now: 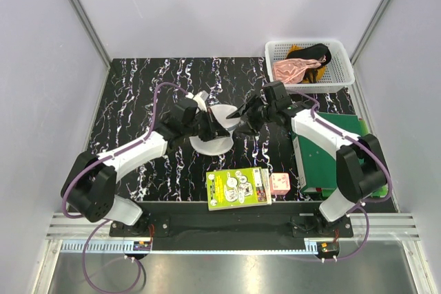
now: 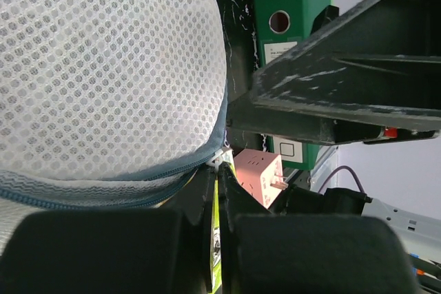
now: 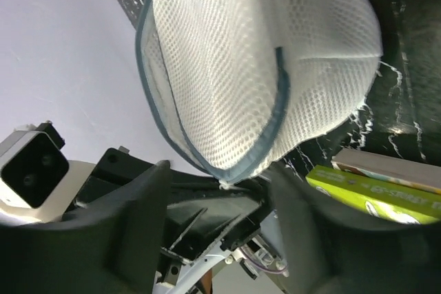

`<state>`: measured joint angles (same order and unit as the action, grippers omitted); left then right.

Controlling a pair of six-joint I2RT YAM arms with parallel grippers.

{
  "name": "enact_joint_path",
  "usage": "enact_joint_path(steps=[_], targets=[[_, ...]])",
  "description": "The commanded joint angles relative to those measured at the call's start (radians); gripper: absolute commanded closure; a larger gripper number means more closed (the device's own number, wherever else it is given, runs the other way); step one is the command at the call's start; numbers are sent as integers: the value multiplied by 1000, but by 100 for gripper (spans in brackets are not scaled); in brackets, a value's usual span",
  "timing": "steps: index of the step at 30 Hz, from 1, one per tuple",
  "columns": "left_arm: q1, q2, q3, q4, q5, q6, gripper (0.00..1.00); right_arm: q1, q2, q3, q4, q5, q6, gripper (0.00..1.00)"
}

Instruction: Place the bra in the laundry bag and zip it closed

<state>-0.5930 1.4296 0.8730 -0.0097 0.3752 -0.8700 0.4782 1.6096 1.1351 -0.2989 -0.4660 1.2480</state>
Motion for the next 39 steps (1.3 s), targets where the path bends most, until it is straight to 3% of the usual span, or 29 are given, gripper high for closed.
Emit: enact_joint_path(steps=[1, 4, 6, 7, 10, 15, 20, 23, 24, 27, 28, 31, 35, 36, 39], targets=[[-5, -9, 23, 63, 36, -11, 100, 31, 39, -26, 90, -26, 93, 46], [-5, -14, 27, 54, 34, 2, 100, 31, 58, -26, 95, -23, 80, 53], [-5, -15, 27, 45, 34, 11, 100, 30, 64, -21, 99, -13, 68, 66], [-1, -20, 29, 13, 25, 19, 100, 17, 65, -9, 98, -8, 56, 81], [51, -58, 28, -97, -10, 65, 100, -27, 58, 8, 86, 1, -11, 100], [243, -155, -9, -248, -53, 185, 100, -95, 137, 133, -38, -135, -319, 100], [252, -92, 55, -296, 14, 250, 100, -82, 220, 313, -166, -70, -538, 100], [207, -63, 43, -210, 68, 192, 100, -69, 307, 486, -294, -39, -602, 90], [182, -61, 35, -141, 82, 143, 100, -59, 331, 591, -404, -13, -625, 72], [151, -54, -20, 5, 113, 16, 100, -52, 358, 702, -611, 153, -615, 45], [148, -51, -38, 48, 119, -13, 100, -52, 346, 698, -637, 179, -604, 29], [130, -37, -54, 131, 116, -83, 100, -52, 195, 570, -632, 239, -514, 6], [104, -24, -54, 160, 108, -100, 100, -35, -3, 248, -371, 103, -214, 4], [93, -23, -54, 160, 110, -101, 100, -24, -31, 144, -218, 90, -164, 4], [72, -20, -57, 160, 108, -101, 100, 17, -36, 142, -128, 99, -157, 5]])
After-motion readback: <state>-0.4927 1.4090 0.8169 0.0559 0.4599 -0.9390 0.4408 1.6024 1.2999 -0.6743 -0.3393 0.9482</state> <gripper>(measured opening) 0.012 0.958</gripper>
